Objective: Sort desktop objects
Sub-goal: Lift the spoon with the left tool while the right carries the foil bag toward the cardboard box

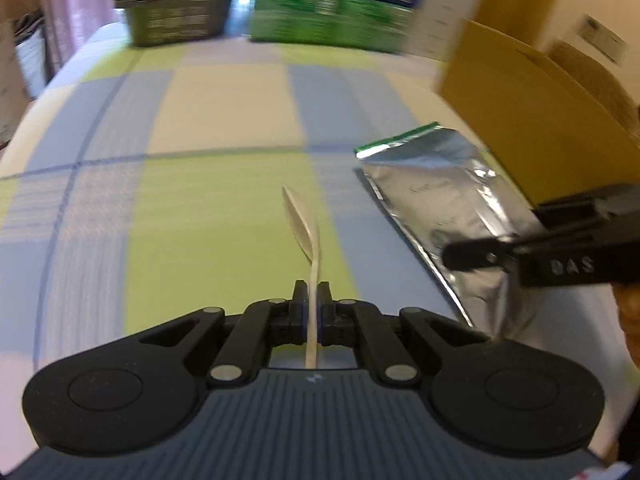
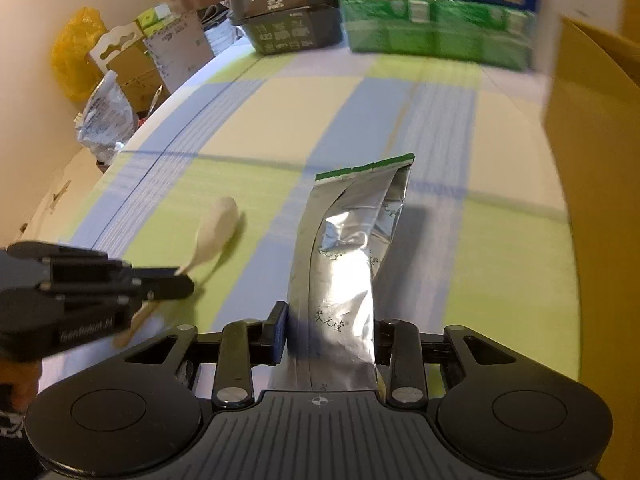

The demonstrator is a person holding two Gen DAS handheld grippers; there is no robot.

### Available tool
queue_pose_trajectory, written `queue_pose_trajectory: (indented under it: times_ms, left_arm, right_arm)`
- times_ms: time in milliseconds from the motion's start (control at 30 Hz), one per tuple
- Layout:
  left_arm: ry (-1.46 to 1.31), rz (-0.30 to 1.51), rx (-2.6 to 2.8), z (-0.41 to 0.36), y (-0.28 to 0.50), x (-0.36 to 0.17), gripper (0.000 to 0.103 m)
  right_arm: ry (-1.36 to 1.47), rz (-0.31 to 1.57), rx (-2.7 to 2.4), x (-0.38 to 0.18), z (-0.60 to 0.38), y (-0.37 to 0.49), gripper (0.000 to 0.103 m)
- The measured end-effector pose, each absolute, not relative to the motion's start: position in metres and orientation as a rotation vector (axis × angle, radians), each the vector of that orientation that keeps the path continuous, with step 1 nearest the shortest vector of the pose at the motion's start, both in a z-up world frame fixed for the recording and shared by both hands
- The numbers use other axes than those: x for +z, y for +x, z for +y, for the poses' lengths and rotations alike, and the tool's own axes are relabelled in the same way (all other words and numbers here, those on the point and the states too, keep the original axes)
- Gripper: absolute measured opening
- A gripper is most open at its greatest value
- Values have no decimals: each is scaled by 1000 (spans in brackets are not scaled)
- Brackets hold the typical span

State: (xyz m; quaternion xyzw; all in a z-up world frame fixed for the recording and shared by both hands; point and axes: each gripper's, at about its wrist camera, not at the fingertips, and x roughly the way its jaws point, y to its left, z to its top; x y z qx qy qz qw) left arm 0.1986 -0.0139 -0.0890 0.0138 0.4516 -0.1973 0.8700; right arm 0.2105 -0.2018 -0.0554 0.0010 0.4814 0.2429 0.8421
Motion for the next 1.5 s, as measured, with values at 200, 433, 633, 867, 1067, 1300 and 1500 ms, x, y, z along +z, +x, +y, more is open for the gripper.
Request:
queue_pose_trajectory:
  times_ms: [200, 433, 633, 867, 1067, 1300, 1500]
  left_arm:
    - [44, 948, -464, -41, 138, -82, 1]
    - [97, 945, -456, -57, 114, -88, 1]
    - [65, 928, -425, -56, 118, -89, 3]
    - [118, 904, -423, -65, 123, -90, 4]
    - [124, 894, -434, -70, 127, -91, 17]
    - [136, 880, -420, -72, 134, -92, 34]
    - [163, 832, -443, -73, 144, -96, 34]
  right_arm:
    - [74, 1033, 457, -48, -228, 145, 31]
    - [-27, 992, 436, -45, -229, 115, 31]
    - [-54, 953, 440, -50, -227, 111, 32]
    - [-59, 930, 423, -53, -227, 111, 50]
    - [-53, 917, 418, -53, -228, 115, 65]
    - [-54, 910, 416, -53, -227, 117, 72]
    - [-93, 886, 399, -55, -230, 117, 72]
